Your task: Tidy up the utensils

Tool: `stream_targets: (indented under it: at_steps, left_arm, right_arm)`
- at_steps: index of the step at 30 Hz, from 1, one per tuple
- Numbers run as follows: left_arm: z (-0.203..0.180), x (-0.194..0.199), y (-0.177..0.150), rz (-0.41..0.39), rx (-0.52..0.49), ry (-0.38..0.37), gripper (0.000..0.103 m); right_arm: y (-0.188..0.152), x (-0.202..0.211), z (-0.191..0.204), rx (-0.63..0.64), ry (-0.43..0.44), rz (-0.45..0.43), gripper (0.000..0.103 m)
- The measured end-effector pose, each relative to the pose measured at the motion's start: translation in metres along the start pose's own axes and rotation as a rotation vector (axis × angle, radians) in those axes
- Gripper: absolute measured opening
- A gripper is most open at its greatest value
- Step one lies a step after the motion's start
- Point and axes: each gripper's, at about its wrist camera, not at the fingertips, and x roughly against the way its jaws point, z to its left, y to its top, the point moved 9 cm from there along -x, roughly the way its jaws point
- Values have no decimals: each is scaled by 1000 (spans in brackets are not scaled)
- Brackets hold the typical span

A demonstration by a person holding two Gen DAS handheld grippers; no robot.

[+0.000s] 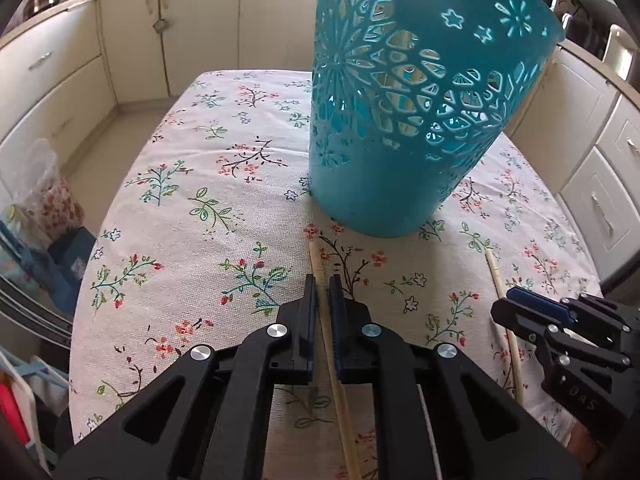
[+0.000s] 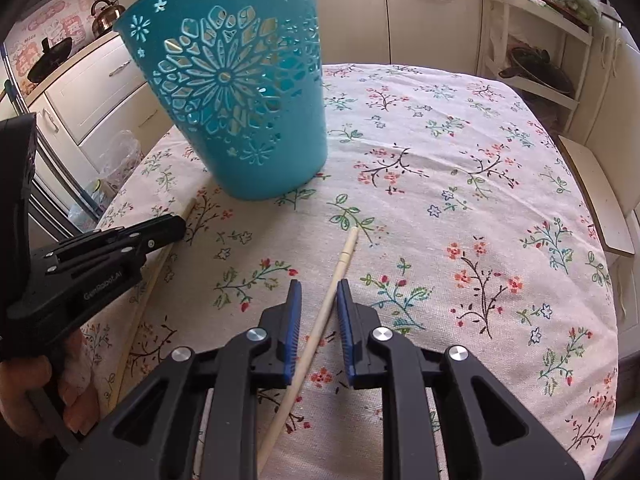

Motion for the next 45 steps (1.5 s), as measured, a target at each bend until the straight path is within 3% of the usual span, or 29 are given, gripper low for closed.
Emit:
stream_targets:
  at_steps: [16, 18, 19, 20, 24, 31, 35, 45]
  left_arm:
    - [-9, -1, -1, -14, -53, 4, 19]
    - [-9, -1, 0, -14, -62, 29, 35]
    - [-9, -2, 0, -11, -61, 49, 59]
    - [-5, -2, 0, -9, -46, 73, 68]
    - [5, -1, 2, -13, 11, 51, 68]
    - [-1, 1, 0, -27, -45, 91, 67]
    - [-10, -1, -1, -19, -103, 113, 53]
    - [-11, -4, -1, -10, -110, 122, 52]
  right_arm:
    - [2, -2, -4, -14, 6, -10, 20]
    - [2, -2, -4, -12, 6, -12, 22]
    - [2, -2, -4, -11, 6, -14, 23]
    - [3, -2, -3, -9, 6, -14, 23]
    - [3, -3, -2, -7, 4, -16, 24]
    - [3, -4, -1, -12, 4, -16, 24]
    - [2, -5, -2, -15, 7, -14, 24]
    - [3, -3, -5, -16, 9, -13, 24]
